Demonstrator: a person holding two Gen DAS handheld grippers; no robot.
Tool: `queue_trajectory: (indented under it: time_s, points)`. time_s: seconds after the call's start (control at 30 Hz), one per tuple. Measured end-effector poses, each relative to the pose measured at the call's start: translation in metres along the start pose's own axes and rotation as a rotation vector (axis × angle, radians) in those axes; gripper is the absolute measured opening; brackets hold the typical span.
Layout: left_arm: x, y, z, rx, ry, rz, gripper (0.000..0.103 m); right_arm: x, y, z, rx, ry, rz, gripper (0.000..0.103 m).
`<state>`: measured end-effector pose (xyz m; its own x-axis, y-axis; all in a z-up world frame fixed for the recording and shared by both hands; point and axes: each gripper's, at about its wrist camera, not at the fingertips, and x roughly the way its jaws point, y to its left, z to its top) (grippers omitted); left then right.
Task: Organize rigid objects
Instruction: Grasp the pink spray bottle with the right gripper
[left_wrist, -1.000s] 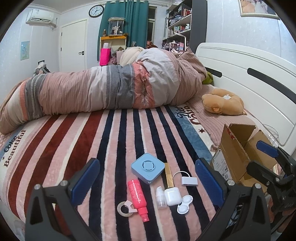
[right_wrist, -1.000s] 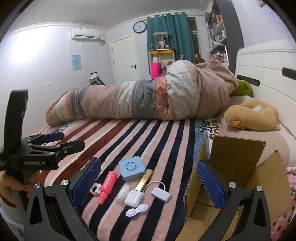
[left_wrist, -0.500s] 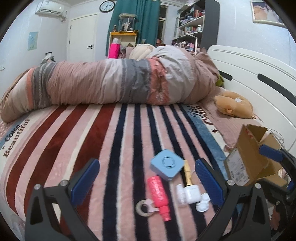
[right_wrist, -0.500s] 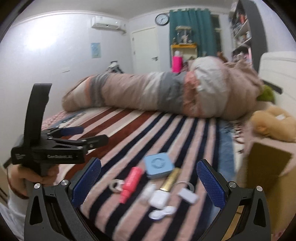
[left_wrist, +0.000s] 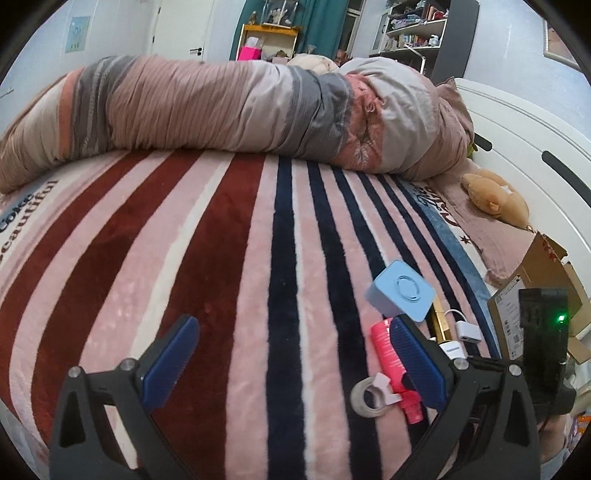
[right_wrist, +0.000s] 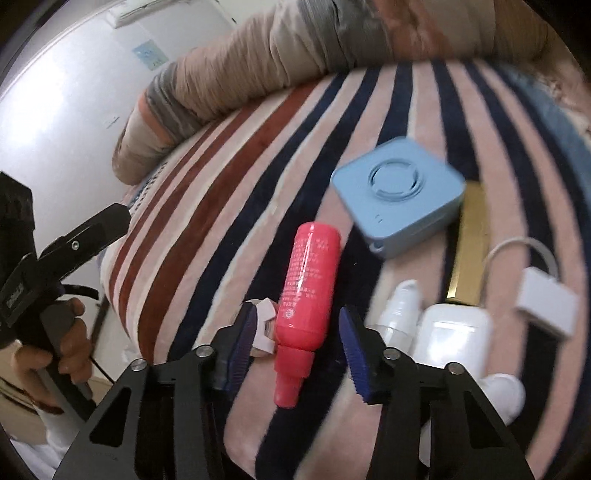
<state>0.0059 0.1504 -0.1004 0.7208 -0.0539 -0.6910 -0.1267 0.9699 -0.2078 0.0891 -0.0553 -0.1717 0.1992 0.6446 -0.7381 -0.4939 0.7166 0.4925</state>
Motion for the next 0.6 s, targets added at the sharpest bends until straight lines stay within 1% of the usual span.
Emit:
queue_trajectory:
  time_s: [0.03,0.1,0.17,0.23,0.27,0.3,0.37,0.47,0.6]
  points:
    - [0.002,0.002,0.000,-0.002,0.004,0.000,0.102,0.003,0.000,0.001,0.000,0.009,-0.005,0.038]
    - [0.006,0.004,0.000,-0.004,0.009,-0.005,0.102,0.009,0.001,0.004,0.010,0.028,-0.034,0.033]
    - [0.009,0.005,0.001,-0.004,0.011,-0.018,0.102,0.014,0.001,0.007,0.030,0.031,-0.042,0.033]
    - [0.010,0.005,0.001,-0.001,0.013,-0.031,0.102,0.018,0.004,0.011,0.022,0.032,-0.068,0.033]
    - [0.011,0.005,0.001,-0.001,0.016,-0.041,0.102,0.020,0.006,0.012,0.012,0.033,-0.085,0.029]
    - [0.011,0.005,0.001,-0.001,0.018,-0.049,0.102,0.021,0.007,0.013,0.010,0.026,-0.103,0.028]
    - [0.013,0.003,0.000,-0.002,0.024,-0.075,0.102,0.021,0.008,0.015,0.018,0.003,-0.108,0.027]
    - [0.014,-0.001,0.000,0.009,0.030,-0.106,0.102,0.017,0.015,0.011,-0.028,-0.025,-0.121,0.027]
    - [0.017,-0.008,0.003,0.013,0.037,-0.183,0.102,-0.003,0.029,0.008,-0.085,-0.088,-0.098,0.027]
